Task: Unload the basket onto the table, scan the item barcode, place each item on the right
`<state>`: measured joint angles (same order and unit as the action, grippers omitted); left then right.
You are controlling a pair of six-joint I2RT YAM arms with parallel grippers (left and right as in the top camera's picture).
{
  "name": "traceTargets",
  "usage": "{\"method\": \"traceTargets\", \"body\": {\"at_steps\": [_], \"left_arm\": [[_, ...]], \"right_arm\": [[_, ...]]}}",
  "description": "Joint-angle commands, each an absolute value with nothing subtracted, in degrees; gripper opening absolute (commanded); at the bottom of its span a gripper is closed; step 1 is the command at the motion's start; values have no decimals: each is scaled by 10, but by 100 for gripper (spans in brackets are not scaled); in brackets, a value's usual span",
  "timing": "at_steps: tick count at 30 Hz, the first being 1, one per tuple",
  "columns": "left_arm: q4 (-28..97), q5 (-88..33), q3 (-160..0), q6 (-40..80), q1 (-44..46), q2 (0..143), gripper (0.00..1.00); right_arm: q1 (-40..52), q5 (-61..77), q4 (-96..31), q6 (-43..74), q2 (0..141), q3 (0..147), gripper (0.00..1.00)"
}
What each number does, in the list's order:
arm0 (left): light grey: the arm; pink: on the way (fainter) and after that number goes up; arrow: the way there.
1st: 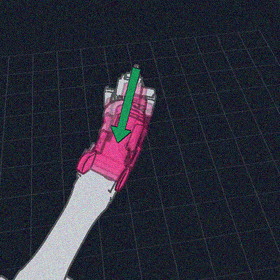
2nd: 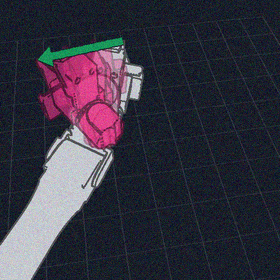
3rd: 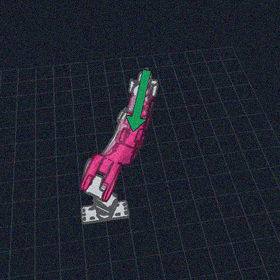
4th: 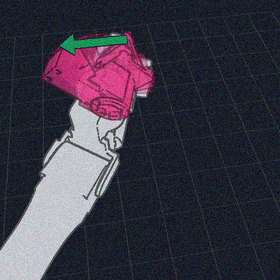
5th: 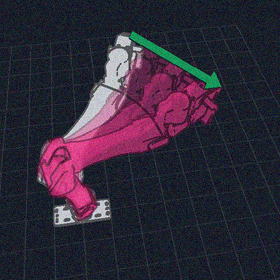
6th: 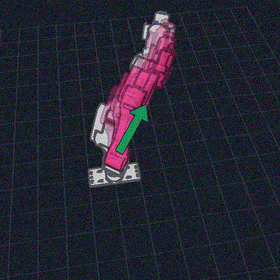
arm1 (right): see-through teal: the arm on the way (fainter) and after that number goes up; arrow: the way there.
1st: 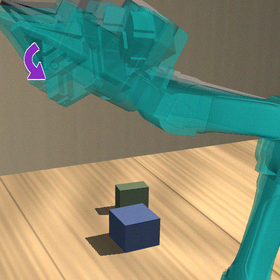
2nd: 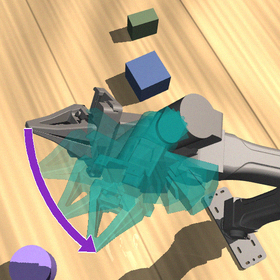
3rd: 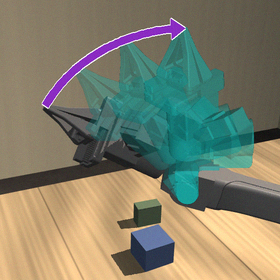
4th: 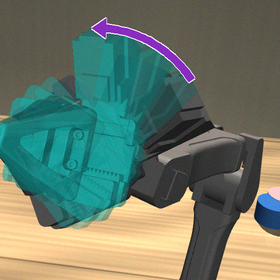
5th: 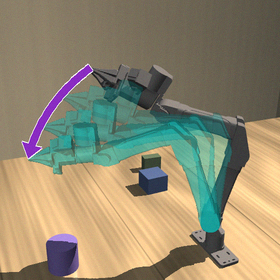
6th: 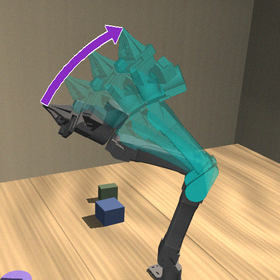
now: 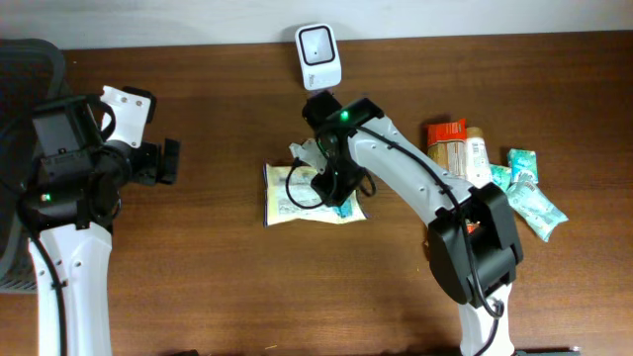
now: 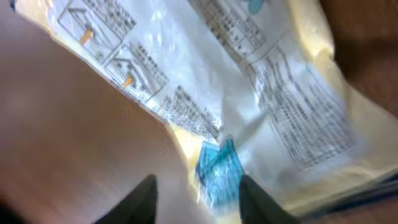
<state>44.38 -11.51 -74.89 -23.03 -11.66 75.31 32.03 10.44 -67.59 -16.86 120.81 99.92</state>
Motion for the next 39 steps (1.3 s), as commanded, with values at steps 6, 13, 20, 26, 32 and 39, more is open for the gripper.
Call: {"method": "traceTargets", "body": {"at_steps": [6, 13, 20, 26, 32, 39], "left_arm": [[443, -115, -750, -239, -118, 747, 99], [443, -115, -750, -239, -118, 747, 99], [443, -115, -750, -239, -118, 747, 99], [443, -115, -750, -239, -118, 747, 99], [443, -115, -750, -239, -118, 747, 99], [443, -115, -750, -239, -118, 747, 99]], "right_arm": [[299, 129, -561, 115, 1202, 939, 58], [235, 138, -693, 129, 1177, 1106, 57], [164, 171, -678, 136, 1188, 994, 94], [203, 266, -513, 134, 1188, 874, 94], [260, 254, -457, 141, 1193, 860, 88], [292, 214, -436, 205, 1232, 845, 35]]}}
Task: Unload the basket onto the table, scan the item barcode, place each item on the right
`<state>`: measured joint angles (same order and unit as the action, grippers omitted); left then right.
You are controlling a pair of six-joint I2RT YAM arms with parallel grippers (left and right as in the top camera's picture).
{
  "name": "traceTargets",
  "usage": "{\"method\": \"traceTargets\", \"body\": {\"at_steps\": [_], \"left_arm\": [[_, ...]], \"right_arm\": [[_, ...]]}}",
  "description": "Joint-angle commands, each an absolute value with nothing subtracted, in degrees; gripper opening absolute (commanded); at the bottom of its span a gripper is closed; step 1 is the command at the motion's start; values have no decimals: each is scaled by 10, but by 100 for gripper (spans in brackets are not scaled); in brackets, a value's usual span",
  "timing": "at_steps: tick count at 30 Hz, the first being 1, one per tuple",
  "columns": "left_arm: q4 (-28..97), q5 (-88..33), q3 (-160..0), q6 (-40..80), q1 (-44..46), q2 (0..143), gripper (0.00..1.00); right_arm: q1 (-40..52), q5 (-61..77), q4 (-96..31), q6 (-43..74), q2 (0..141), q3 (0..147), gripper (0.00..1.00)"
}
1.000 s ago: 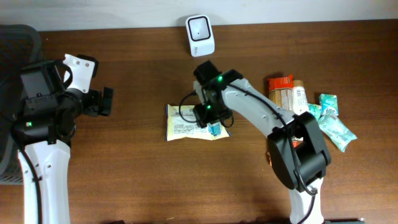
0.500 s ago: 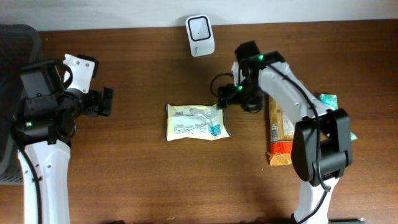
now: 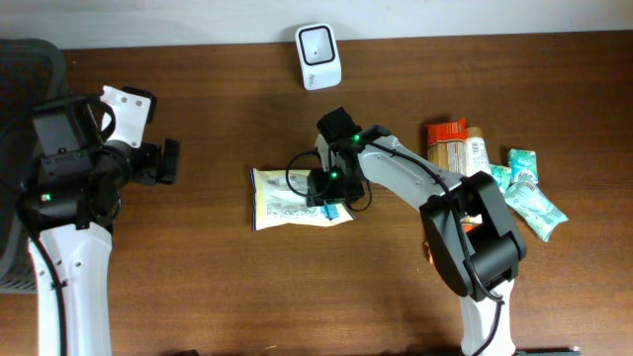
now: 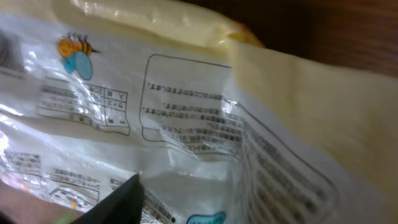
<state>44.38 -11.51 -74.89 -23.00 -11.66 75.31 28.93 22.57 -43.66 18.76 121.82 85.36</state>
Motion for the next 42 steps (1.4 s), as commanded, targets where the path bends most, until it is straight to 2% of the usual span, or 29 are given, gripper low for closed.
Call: {"method": "traceTargets", "body": {"at_steps": [1, 2, 3, 6, 9, 17, 25, 28, 31, 33, 37, 42], "left_arm": [[443, -115, -750, -239, -118, 747, 99], [443, -115, -750, -239, -118, 747, 99], [443, -115, -750, -239, -118, 747, 99], [443, -115, -750, -239, -118, 747, 99], [443, -115, -750, -239, -118, 747, 99], [443, -115, -750, -239, -118, 747, 99], [443, -115, -750, -239, -118, 747, 99], [443, -115, -750, -239, -118, 747, 99], [443, -115, -750, -239, -118, 747, 99], [443, -115, -750, -239, -118, 747, 99], [443, -115, -750, -239, -118, 747, 99], [443, -115, -750, -239, -118, 747, 99]], "right_arm": [[292, 214, -436, 205, 1232, 845, 18], [292, 214, -436, 205, 1232, 845, 6], [292, 219, -434, 204, 1232, 845, 4], [292, 235, -432, 200, 1224, 848, 4], [292, 244, -455, 143, 1185, 874, 4], [265, 246, -508, 88, 974, 933, 4], [227, 353, -508, 75, 863, 933, 4], [193, 434, -508, 76, 848, 933, 4], [111, 536, -527, 79, 847, 933, 4], [63, 552, -554, 77, 847, 933, 4], [-22, 613, -635, -2, 847, 933, 4], [-41, 613, -686, -43, 847, 933, 4]]}}
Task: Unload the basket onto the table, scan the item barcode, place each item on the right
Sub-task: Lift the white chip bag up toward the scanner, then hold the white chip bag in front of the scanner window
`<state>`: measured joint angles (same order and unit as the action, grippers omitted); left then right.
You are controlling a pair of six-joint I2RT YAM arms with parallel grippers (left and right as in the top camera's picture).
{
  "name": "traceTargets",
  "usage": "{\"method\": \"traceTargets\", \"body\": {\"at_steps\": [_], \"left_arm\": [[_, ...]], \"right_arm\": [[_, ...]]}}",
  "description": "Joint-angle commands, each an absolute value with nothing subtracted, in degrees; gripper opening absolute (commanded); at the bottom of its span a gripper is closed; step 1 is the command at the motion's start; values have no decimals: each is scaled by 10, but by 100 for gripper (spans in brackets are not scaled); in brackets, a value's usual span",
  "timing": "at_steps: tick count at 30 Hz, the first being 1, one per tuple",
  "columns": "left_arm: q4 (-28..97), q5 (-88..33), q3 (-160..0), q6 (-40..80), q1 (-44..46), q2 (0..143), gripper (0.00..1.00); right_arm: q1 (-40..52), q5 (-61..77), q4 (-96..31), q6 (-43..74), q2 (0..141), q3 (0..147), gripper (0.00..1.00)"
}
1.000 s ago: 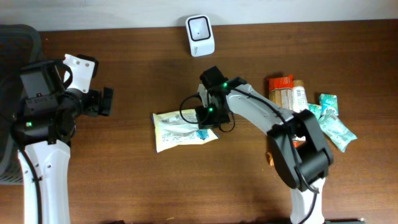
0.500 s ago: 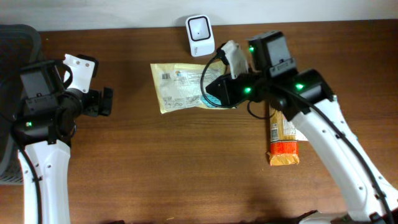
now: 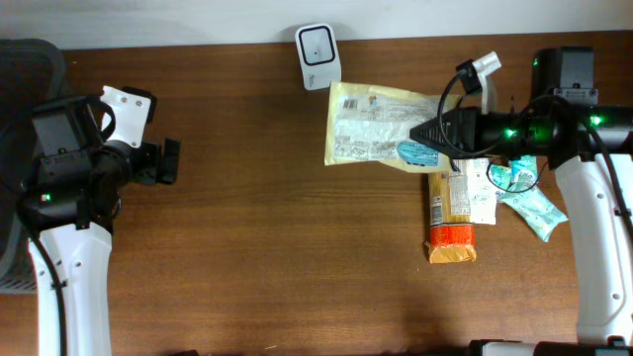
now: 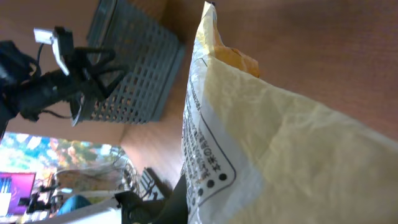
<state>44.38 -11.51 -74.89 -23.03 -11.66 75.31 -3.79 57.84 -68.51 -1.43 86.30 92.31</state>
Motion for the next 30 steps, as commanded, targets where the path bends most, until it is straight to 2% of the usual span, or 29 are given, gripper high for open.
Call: {"method": "traceTargets", "body": {"at_steps": [1, 2, 4, 6, 9, 11, 15, 17, 19, 23, 27, 30], "left_arm": [[443, -115, -750, -239, -118, 747, 99], [443, -115, -750, -239, -118, 747, 99], [443, -115, -750, -239, -118, 747, 99], [443, -115, -750, -239, -118, 747, 99], [443, -115, -750, -239, -118, 747, 99], [443, -115, -750, -239, -118, 747, 99], [443, -115, -750, -239, -118, 747, 99], [443, -115, -750, -239, -118, 747, 99], [443, -115, -750, -239, -118, 747, 99], [443, -115, -750, -239, -118, 747, 99], [443, -115, -750, -239, -118, 747, 99], [443, -115, -750, -239, -118, 747, 99]], "right_arm": [[-41, 608, -681, -43, 847, 933, 4], [-41, 597, -677, -42, 847, 933, 4], [-15, 490, -649, -9, 847, 933, 4], [34, 366, -615, 33, 847, 933, 4], [97, 259, -572, 72, 862, 961, 4], [124, 217, -604, 66, 909, 1052, 4], [170, 101, -712, 30, 1075, 1345, 4], [192, -34, -706, -3, 1155, 1453, 4], [208, -138, -644, -53, 1184, 1456, 4], [225, -226, -518, -186, 1249, 1455, 4], [233, -323, -414, -269, 1316, 1455, 4], [253, -393, -346, -391, 1372, 1455, 4]]}}
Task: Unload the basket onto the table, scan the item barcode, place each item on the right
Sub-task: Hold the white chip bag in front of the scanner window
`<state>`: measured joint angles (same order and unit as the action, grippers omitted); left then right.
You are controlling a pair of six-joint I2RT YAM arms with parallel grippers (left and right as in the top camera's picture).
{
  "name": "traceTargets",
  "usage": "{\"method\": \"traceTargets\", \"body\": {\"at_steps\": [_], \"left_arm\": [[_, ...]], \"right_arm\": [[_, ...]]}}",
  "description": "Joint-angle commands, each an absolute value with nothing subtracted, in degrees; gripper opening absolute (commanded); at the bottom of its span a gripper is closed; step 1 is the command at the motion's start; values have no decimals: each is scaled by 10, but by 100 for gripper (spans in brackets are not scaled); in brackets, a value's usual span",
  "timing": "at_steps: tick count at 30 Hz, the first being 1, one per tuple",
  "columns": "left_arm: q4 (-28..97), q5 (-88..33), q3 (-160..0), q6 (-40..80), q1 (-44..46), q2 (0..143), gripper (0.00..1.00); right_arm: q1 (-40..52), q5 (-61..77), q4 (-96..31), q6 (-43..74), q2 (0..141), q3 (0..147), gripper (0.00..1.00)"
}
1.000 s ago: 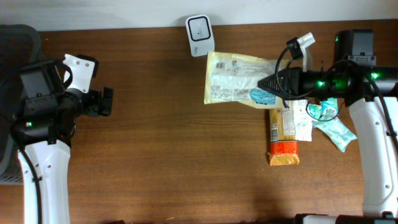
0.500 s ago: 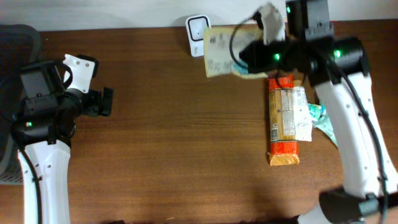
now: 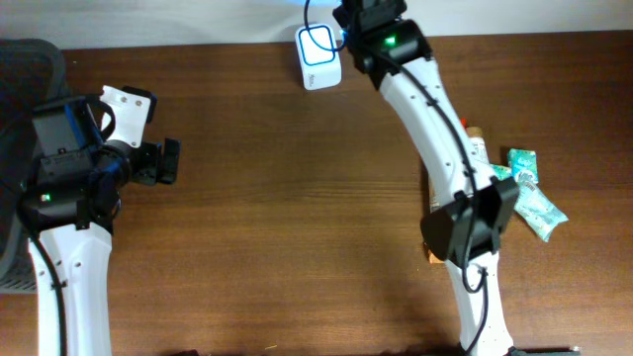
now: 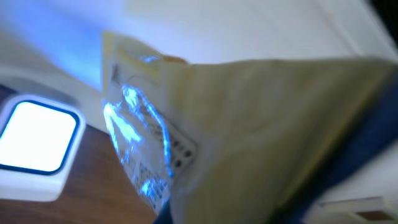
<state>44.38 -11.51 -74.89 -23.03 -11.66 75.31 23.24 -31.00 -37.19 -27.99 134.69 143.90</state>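
Note:
A yellow bag (image 4: 261, 124) with a clear printed panel fills the right wrist view, blurred, with blue light on its print. My right gripper (image 3: 351, 18) is shut on it at the table's back edge, just right of the white scanner (image 3: 318, 51), which glows blue. The scanner's face (image 4: 37, 146) is lit white below and to the left of the bag. From overhead the arm hides the bag. My left gripper (image 3: 163, 161) hangs at the far left, well away from both, and its jaws do not show clearly.
Several snack packets (image 3: 524, 188) lie at the right side of the table, with a tan packet (image 3: 475, 148) beside the right arm. A grey basket edge (image 3: 8, 282) shows at the far left. The white wall runs along the back.
My right gripper held the yellow bag over the table to the right of the scanner. Now it is at the back edge beside the scanner, whose rim glows blue. The left arm is unchanged.
The yellow bag lay flat mid-table with my right gripper on it. Then the gripper was at the bag's right end. Later the bag was held up to the right of the scanner, and now close by the lit scanner.

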Motion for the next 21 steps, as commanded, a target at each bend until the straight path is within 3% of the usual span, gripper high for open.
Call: {"method": "traceTargets", "body": {"at_steps": [1, 13, 21], "left_arm": [[443, -115, -750, -239, -118, 747, 99], [443, -115, -750, -239, -118, 747, 99], [443, -115, -750, -239, -118, 747, 99]], "right_arm": [[258, -409, -340, -414, 1384, 1455, 4], [269, -437, -291, -542, 1439, 1446, 4], [300, -447, -285, -542, 1460, 1443, 4]]}}
